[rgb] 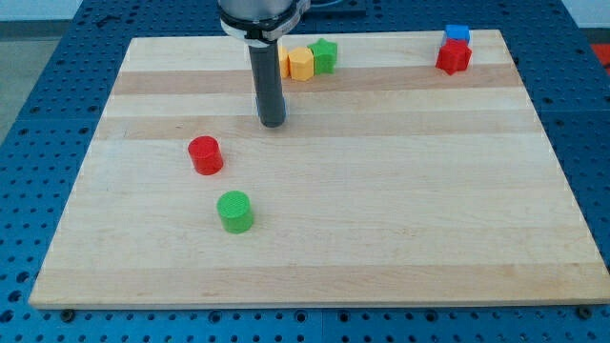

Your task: Slide green circle slightly up

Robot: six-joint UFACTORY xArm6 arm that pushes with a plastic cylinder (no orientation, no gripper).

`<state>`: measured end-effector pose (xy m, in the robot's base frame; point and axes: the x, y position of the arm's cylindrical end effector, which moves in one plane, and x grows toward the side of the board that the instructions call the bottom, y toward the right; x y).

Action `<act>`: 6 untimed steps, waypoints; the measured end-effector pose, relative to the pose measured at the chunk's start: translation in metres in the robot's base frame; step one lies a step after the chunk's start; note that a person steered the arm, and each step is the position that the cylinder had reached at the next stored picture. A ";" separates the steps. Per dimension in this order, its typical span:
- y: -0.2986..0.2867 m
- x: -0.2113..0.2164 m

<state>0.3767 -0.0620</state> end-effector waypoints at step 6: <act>-0.006 0.054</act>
<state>0.4303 -0.0681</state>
